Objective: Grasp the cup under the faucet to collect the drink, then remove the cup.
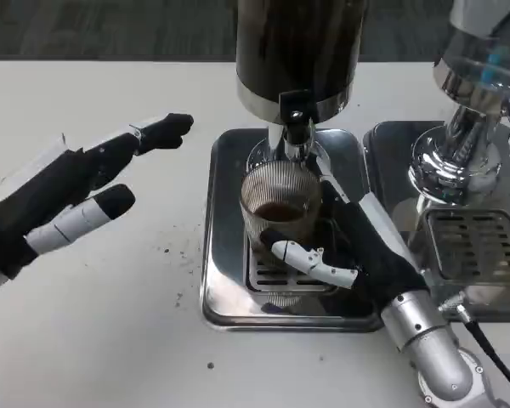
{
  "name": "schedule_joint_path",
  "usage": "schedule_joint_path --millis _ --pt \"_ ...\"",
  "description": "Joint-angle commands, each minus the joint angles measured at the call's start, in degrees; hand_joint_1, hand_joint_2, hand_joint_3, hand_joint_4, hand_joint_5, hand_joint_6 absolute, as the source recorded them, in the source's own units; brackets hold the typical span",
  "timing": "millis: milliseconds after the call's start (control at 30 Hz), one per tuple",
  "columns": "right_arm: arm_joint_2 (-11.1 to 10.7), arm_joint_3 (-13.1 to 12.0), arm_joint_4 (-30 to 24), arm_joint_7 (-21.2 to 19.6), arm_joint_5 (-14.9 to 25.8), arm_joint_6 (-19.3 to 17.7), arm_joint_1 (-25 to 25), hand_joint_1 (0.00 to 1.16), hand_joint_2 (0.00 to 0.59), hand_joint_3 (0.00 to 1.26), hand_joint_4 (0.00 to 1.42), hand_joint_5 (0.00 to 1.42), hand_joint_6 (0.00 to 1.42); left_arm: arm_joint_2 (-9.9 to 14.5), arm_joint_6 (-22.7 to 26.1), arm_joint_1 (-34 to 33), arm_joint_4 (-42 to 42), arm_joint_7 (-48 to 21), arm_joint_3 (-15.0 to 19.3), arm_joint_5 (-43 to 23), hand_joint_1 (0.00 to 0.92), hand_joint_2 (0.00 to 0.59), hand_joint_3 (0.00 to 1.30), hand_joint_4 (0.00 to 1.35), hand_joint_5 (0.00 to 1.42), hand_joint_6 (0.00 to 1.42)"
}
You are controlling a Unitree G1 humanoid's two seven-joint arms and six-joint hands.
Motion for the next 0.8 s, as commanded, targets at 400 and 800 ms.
schedule_joint_path --millis 400,800 --pt "1.32 3.16 4.19 -2.04 -1.66 -0.84 -1.30 0.58 0.231 0.09 0.15 0.24 0.35 1.36 1.12 0.46 -0.47 -0.27 0.24 0.50 0.000 0.097 0.18 0.15 0.14 0.06" --pt "2.11 3.49 5.83 -6.68 -2.50 -4.26 -0.20 0.61 0.230 0.22 0.30 0.37 0.51 1.15 1.25 0.63 -0.26 -0.36 0.08 0.61 0.000 0.091 0.18 0.17 0.15 0.08"
